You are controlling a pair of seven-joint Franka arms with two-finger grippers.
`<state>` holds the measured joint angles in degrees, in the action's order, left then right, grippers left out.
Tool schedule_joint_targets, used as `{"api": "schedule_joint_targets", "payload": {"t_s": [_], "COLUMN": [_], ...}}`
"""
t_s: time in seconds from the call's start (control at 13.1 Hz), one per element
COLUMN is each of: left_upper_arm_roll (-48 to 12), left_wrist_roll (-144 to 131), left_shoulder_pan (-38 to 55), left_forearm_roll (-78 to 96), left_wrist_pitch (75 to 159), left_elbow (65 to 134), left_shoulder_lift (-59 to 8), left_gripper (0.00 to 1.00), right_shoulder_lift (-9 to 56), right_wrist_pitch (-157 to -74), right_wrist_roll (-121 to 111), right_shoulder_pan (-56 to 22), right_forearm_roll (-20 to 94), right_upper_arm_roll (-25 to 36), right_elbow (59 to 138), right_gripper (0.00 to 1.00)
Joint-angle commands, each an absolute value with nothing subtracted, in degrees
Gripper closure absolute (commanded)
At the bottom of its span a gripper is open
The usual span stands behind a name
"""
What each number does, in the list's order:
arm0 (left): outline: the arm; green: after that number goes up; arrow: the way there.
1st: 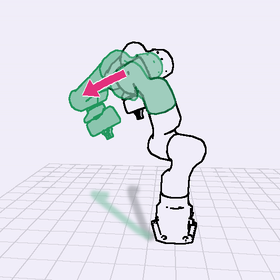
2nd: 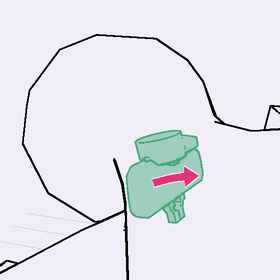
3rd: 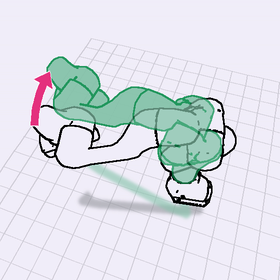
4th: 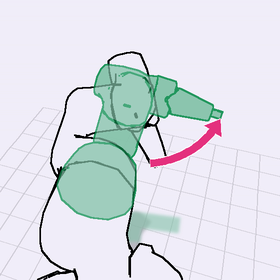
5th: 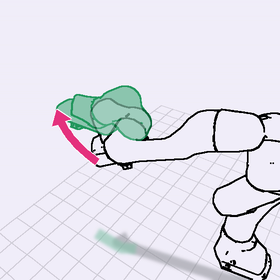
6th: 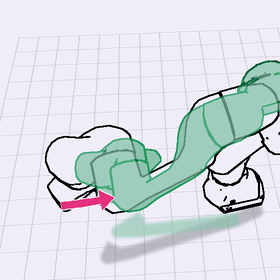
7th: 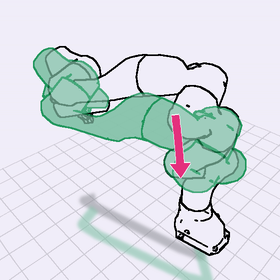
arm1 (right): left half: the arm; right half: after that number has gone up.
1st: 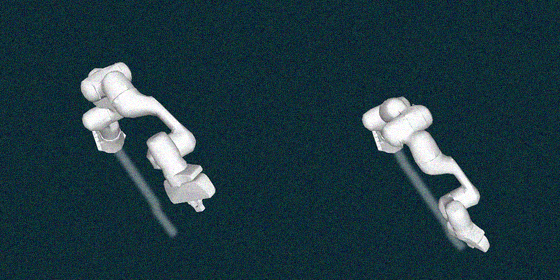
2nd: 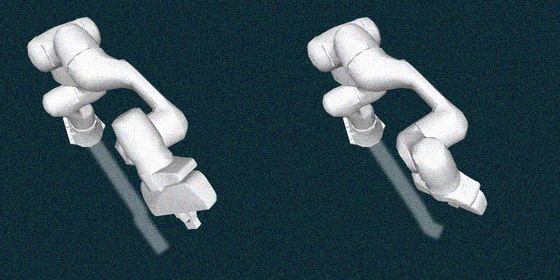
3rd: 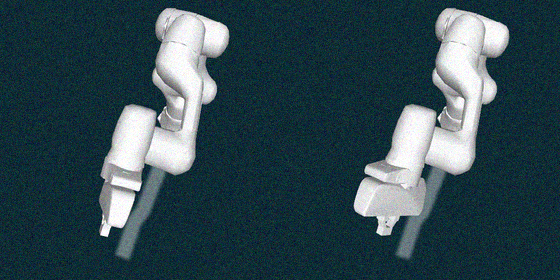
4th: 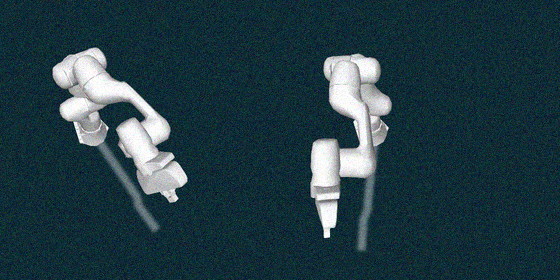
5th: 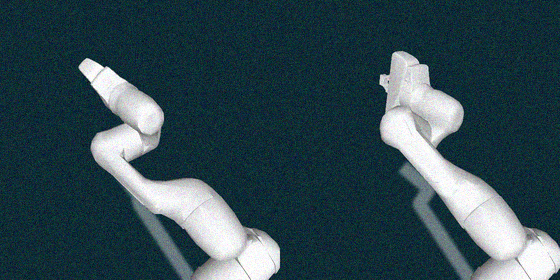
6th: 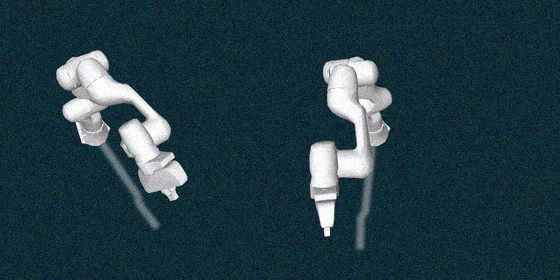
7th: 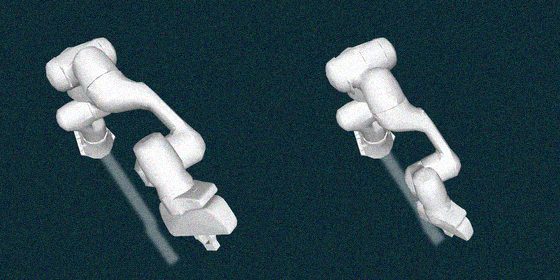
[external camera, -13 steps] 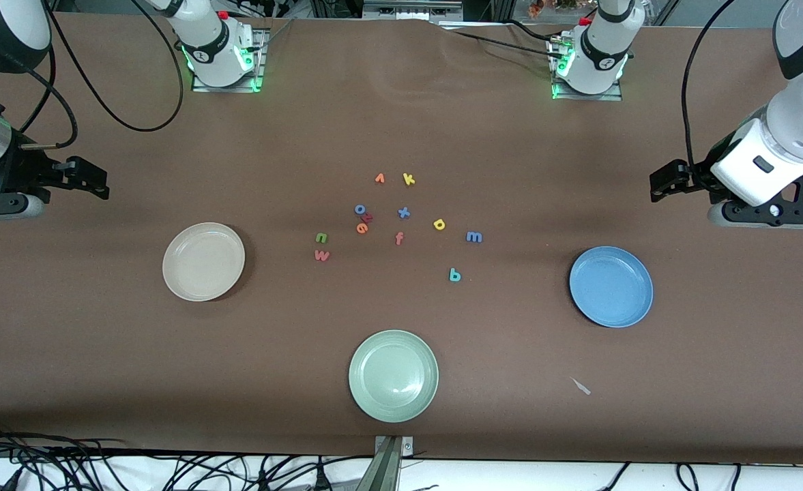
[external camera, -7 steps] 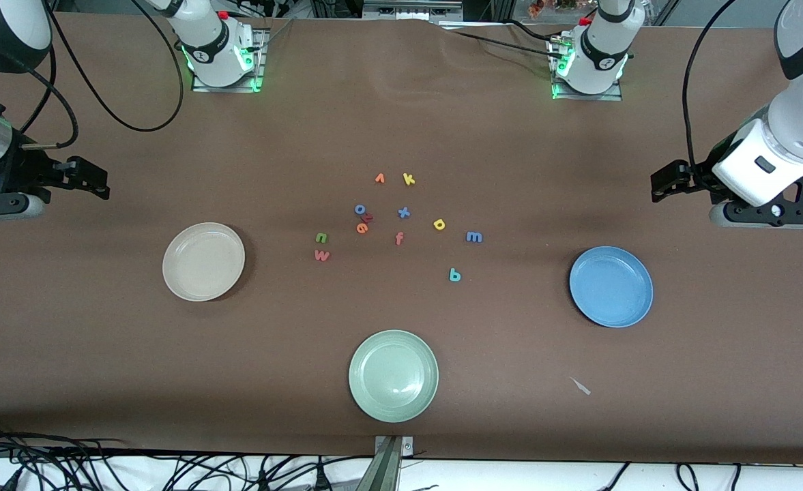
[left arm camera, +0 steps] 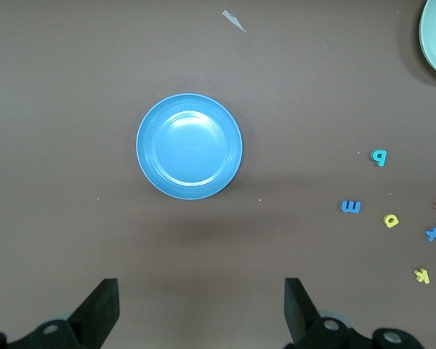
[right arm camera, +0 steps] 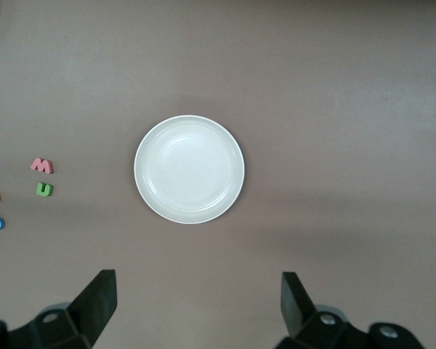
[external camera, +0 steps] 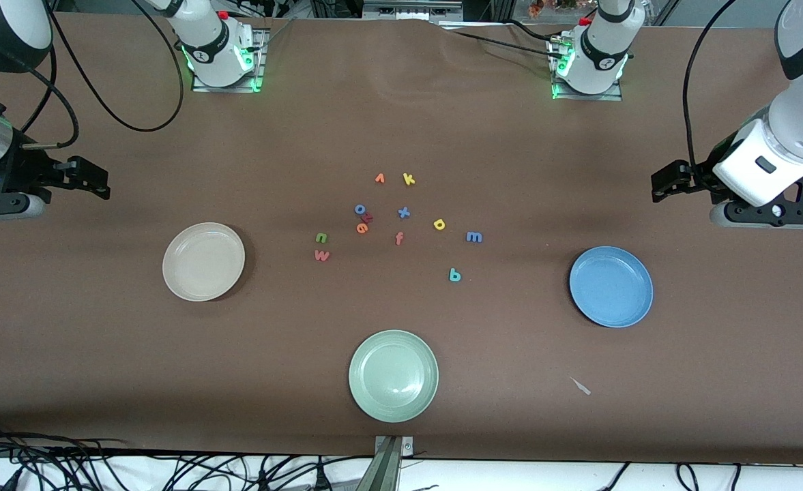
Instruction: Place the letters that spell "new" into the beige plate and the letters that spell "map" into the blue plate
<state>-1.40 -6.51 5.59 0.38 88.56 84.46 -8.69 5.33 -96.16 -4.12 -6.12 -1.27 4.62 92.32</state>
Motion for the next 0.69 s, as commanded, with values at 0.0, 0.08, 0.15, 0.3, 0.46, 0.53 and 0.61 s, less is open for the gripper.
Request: {"api": "schedule_joint_targets", "payload": {"t_s": [0.0, 0.08, 0.15, 0.3, 0.46, 0.53, 0.61], "left_upper_arm_roll": [-1.58, -1.58, -1.58, -1.58, -1.58, -1.58, -1.58], "left_wrist_roll": [-6.94, -6.94, -7.03, -6.94, -6.94, -6.94, -7.03], "left_shoulder_pan": [5.62, 5.89, 5.80, 5.89, 5.80, 5.80, 5.80], "left_forearm_roll": [-0.79, -0.88, -0.88, -0.88, -0.88, -0.88, -0.88], "left_wrist_pitch": [88.15, 88.15, 88.15, 88.15, 88.15, 88.15, 88.15], "left_elbow": [83.06, 83.06, 83.06, 83.06, 83.06, 83.06, 83.06], "left_shoulder_lift": [-9.23, -9.23, -9.23, -9.23, -9.23, -9.23, -9.23], "left_gripper": [0.00, 0.00, 0.00, 0.00, 0.00, 0.00, 0.00], "right_shoulder_lift": [5.98, 5.98, 6.06, 6.06, 6.06, 6.06, 6.06], "right_wrist_pitch": [-95.89, -95.98, -96.06, -96.42, -96.50, -96.42, -96.42], "right_wrist_roll": [-3.43, -3.43, -3.43, -3.43, -3.43, -3.43, -3.43], "right_shoulder_pan": [-6.15, -6.07, -6.06, -6.15, -6.15, -6.15, -6.07], "right_forearm_roll": [-1.14, -1.14, -1.14, -1.23, -1.23, -1.23, -1.14], "right_upper_arm_roll": [4.48, 4.48, 4.48, 4.48, 4.48, 4.48, 4.48], "right_elbow": [90.79, 90.79, 90.79, 90.79, 90.79, 90.79, 90.88], "right_gripper": [0.00, 0.00, 0.00, 0.00, 0.00, 0.00, 0.00]}}
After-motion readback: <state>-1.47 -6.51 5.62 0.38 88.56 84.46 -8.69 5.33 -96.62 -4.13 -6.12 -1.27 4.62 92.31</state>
